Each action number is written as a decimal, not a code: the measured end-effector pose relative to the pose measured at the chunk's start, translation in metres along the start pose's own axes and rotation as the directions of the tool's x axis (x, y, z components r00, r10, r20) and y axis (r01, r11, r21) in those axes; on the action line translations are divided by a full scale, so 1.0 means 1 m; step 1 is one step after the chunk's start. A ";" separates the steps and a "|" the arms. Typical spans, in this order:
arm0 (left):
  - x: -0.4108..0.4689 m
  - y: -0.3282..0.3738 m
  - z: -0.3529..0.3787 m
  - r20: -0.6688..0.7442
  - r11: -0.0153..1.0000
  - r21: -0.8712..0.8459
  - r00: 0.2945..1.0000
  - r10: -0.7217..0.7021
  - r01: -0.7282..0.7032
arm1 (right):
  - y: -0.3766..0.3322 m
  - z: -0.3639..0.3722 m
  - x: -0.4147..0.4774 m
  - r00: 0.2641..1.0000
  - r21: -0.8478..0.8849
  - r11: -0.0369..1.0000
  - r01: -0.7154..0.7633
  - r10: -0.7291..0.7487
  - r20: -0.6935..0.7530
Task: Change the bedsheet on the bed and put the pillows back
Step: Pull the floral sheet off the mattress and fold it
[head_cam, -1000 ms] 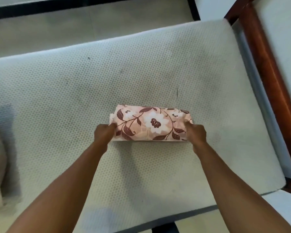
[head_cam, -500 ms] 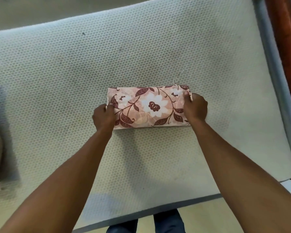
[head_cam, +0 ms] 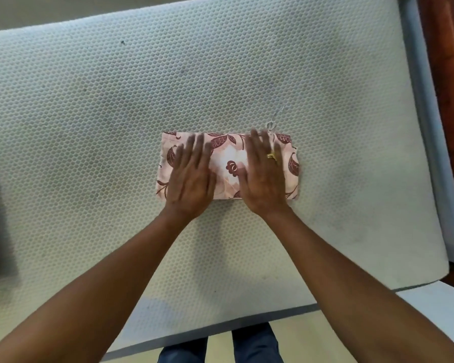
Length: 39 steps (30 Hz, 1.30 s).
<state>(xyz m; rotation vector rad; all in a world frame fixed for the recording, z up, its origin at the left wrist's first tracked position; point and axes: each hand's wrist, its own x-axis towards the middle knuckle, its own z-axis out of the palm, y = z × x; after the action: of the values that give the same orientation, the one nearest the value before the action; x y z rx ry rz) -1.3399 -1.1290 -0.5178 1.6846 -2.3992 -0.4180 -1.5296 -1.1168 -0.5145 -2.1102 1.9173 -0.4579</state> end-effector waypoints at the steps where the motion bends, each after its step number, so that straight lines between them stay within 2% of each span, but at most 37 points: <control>1: 0.007 -0.003 0.010 0.062 0.997 0.049 0.996 0.062 -0.065 | -0.001 0.011 0.008 0.996 -0.043 0.998 0.047 -0.043 0.077; 4: 0.024 -0.017 0.039 0.197 0.985 0.147 0.979 0.058 -0.088 | 0.009 0.046 0.024 0.965 -0.193 0.973 0.124 -0.073 0.253; 7: 0.027 -0.022 0.055 0.240 0.979 0.199 0.971 0.000 -0.050 | 0.018 0.065 0.025 0.949 -0.245 0.961 0.132 -0.051 0.310; 11: 0.026 -0.029 0.050 0.216 0.976 0.202 0.976 0.030 -0.075 | 0.027 0.060 0.029 0.946 -0.229 0.962 0.151 -0.073 0.317; 16: 0.014 -0.078 0.050 0.150 0.971 0.204 0.976 -0.160 0.128 | 0.104 0.041 0.015 0.962 -0.274 0.958 -0.089 0.154 0.226; 20: 0.009 -0.096 0.066 0.104 0.993 0.087 0.990 -0.095 0.086 | 0.118 0.051 0.008 0.978 -0.221 0.974 -0.054 0.096 0.183; 24: 0.009 -0.096 0.067 0.091 0.995 0.048 0.991 -0.095 0.091 | 0.116 0.055 0.006 0.985 -0.186 0.980 -0.074 0.102 0.141; 27: 0.012 -0.092 0.059 0.136 0.993 0.012 0.983 -0.122 0.121 | 0.115 0.047 0.010 0.976 -0.180 0.980 -0.087 0.119 0.180; 29: 0.010 -0.089 0.048 0.163 0.979 -0.056 0.969 -0.183 0.195 | 0.111 0.038 0.011 0.966 -0.064 0.988 -0.140 0.151 0.212; 30: 0.008 -0.087 0.041 0.162 0.955 -0.116 0.954 -0.251 0.271 | 0.108 0.031 0.009 0.958 0.026 0.977 -0.211 0.202 0.206; 32: 0.001 -0.083 0.025 0.126 0.847 -0.240 0.881 -0.457 0.474 | 0.100 0.016 0.004 0.900 0.169 0.885 -0.433 0.414 0.136; 34: -0.003 -0.078 0.014 0.104 0.681 -0.322 0.739 -0.665 0.658 | 0.092 0.003 -0.001 0.716 0.219 0.686 -0.694 0.690 0.107; 35: -0.002 -0.074 0.009 0.149 0.586 -0.353 0.662 -0.734 0.729 | 0.087 -0.001 -0.002 0.617 0.220 0.582 -0.783 0.771 0.156; 36: -0.001 -0.069 0.005 0.219 0.499 -0.379 0.599 -0.770 0.780 | 0.080 -0.003 -0.003 0.557 0.216 0.517 -0.828 0.799 0.225; 37: 0.000 -0.065 0.003 0.293 0.424 -0.399 0.551 -0.781 0.813 | 0.073 -0.004 -0.004 0.538 0.210 0.496 -0.843 0.792 0.288; 39: 0.002 -0.061 0.002 0.414 0.285 -0.426 0.465 -0.782 0.859 | 0.066 0.000 -0.003 0.546 0.209 0.505 -0.837 0.753 0.367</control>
<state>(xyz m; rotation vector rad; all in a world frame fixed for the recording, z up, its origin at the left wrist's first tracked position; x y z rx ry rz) -1.2871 -1.1498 -0.5401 2.4231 -0.9232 -1.2871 -1.5898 -1.1209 -0.5406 -0.7969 2.1810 -0.2905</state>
